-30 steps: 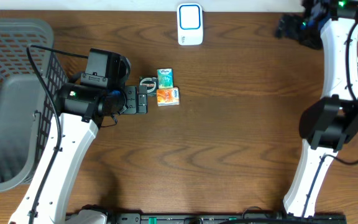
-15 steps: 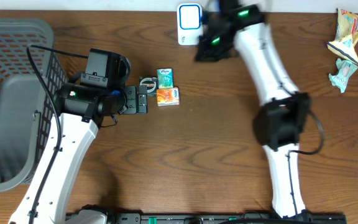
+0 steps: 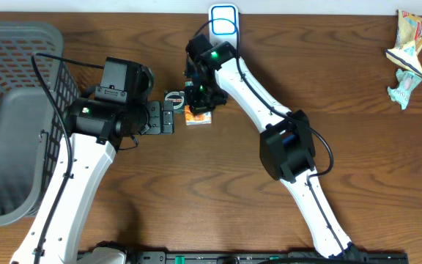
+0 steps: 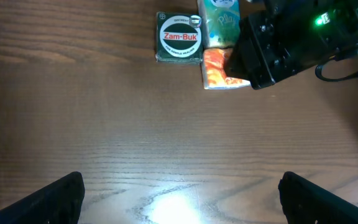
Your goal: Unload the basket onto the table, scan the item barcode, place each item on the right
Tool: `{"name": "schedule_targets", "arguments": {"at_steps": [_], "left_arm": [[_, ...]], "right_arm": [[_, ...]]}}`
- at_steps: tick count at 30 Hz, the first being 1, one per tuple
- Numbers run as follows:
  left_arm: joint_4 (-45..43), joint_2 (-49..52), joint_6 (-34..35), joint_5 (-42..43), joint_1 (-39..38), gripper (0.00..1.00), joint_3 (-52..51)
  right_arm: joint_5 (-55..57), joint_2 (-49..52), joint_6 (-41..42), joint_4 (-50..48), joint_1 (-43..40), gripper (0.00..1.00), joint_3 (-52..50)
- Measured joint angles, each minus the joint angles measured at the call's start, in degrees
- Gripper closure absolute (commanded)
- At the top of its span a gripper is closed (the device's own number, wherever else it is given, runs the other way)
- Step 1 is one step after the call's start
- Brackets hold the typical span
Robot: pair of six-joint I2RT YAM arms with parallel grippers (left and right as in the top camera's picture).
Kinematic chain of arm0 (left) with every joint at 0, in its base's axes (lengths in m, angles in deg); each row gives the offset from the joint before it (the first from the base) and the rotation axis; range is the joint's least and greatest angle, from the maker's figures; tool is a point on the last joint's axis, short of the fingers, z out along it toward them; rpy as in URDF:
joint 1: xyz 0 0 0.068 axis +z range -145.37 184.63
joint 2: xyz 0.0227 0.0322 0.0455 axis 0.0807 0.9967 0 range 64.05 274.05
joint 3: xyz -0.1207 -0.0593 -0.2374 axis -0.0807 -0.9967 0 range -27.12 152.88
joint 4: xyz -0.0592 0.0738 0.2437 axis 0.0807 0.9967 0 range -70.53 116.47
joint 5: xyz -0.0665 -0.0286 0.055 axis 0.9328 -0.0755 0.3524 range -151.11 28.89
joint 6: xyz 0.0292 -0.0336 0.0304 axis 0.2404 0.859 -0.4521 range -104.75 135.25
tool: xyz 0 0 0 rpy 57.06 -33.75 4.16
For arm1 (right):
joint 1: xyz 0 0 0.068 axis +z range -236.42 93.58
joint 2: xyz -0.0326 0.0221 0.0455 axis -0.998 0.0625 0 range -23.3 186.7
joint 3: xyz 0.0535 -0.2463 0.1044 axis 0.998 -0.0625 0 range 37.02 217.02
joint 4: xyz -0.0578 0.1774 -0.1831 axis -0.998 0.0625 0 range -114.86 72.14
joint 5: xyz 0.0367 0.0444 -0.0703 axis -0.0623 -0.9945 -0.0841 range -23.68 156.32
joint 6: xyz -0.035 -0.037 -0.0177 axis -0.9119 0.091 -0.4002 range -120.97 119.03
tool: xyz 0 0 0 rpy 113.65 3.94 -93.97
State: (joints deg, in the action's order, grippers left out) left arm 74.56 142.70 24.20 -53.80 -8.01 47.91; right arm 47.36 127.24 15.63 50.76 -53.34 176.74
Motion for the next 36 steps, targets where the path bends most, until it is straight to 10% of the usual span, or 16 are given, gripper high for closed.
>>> {"name": "schedule_targets", "arguments": {"at_steps": [13, 23, 36], "left_arm": [[0.0, 0.0, 0.0, 0.0, 0.0, 0.02, 0.0], [0.0, 0.0, 0.0, 0.0, 0.0, 0.02, 0.0], [0.0, 0.0, 0.0, 0.0, 0.0, 0.02, 0.0]], "right_arm": [[26.5, -2.8, 5.6, 9.7, -7.2, 0.99, 0.0], [15.7, -13.8, -0.2, 9.4, -9.6, 0.99, 0.1], [16.6, -2.6, 1.1, 9.1, 0.1, 0.99, 0.0]]}}
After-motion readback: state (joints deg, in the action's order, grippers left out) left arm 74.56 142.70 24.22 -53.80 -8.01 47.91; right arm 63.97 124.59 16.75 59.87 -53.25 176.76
